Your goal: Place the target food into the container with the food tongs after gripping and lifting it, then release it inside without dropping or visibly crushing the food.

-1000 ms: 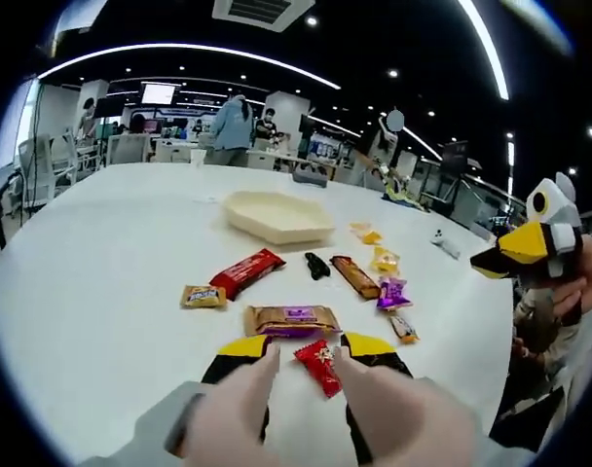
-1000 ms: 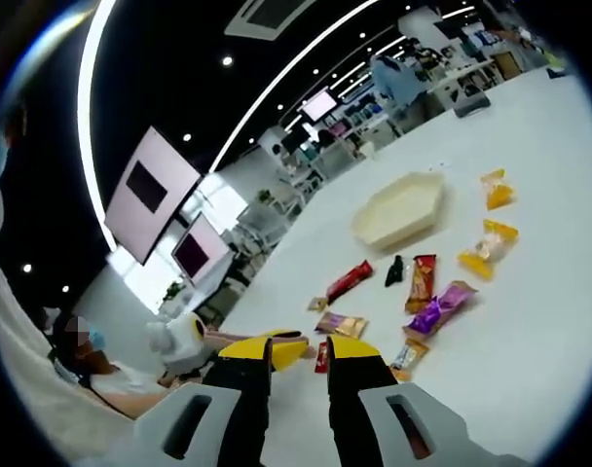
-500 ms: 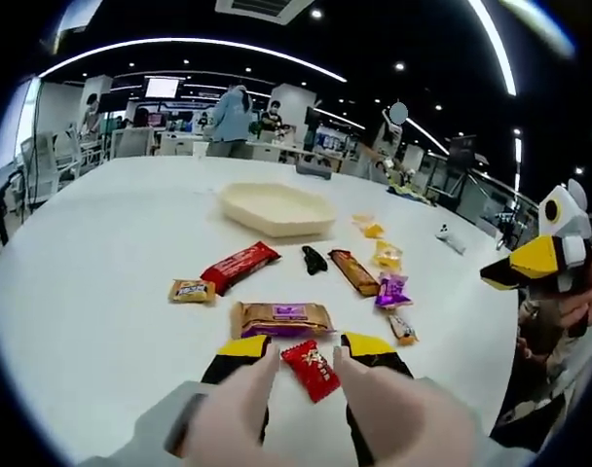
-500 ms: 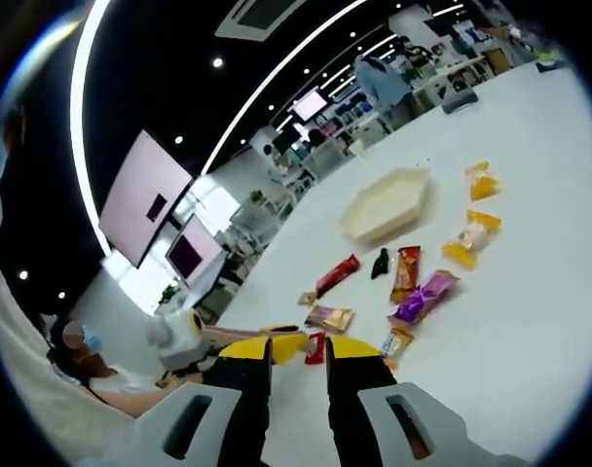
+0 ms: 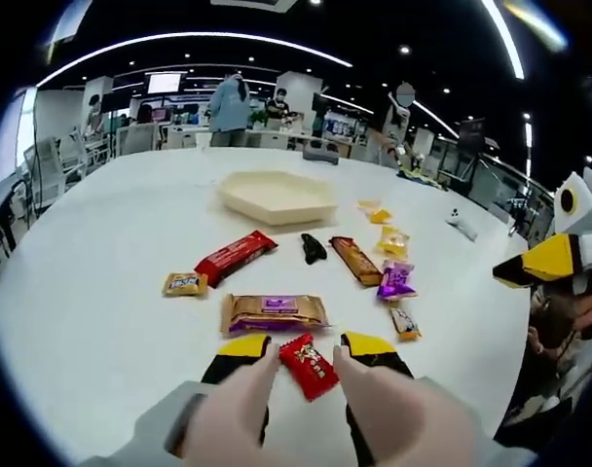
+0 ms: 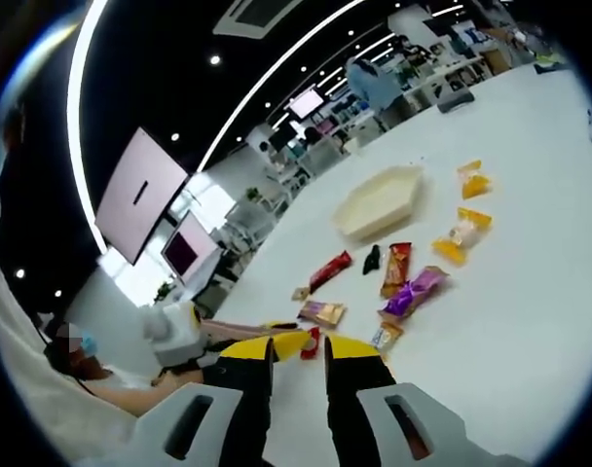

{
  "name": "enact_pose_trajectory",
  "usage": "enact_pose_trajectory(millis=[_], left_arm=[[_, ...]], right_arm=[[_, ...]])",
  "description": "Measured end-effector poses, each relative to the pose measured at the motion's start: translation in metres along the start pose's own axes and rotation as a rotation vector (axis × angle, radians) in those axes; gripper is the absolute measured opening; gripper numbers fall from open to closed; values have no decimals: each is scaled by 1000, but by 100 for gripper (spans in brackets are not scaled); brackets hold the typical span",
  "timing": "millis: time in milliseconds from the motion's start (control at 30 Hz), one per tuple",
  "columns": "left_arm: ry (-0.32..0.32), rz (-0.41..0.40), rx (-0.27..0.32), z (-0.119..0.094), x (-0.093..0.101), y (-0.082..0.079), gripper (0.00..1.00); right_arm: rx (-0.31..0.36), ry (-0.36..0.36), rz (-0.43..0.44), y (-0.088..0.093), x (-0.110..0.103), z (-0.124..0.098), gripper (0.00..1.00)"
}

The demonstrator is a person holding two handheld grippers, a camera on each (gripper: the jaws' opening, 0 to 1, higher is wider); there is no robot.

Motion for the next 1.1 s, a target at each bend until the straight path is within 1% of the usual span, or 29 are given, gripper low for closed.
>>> enact_pose_trajectory(millis=[67,233,367,600,733,867,1033,1100], left_arm=[[-17,28,-9,1,1,1,27],[-36,65,0,4,-1,0,27],[-42,76,-2,6,-5,1,25],[-22,102,3,5,-6,2,24],[-22,111,9,1,-12,3,22],[-14,93,17,-5,-19,5,20],[-12,70,31,-10,-26,3,20],[-1,24,37,-11,-27,3,22]], right_arm=[[-3,4,-4,0,0,-1,20],[1,12,-8,-1,1,-3,19],[1,19,-7,-1,3,-5,18],[4,28,7,1,6,-4,17],[4,21,9,0,3,0,17],[3,18,12,0,3,3,17],[2,12,4,-1,1,8,16],[1,9,3,-1,0,10,16]])
Point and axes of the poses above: the point that each gripper's makers call its tool centre point, and the gripper's own axes: z roughly forward along the fingers, x roughly to its right, y roughly out of its underside, the point moved 6 cm from there along -z, roughly backward along the fingers, and after that the axes turned 5 degrees about z, right-handed, at the moved point
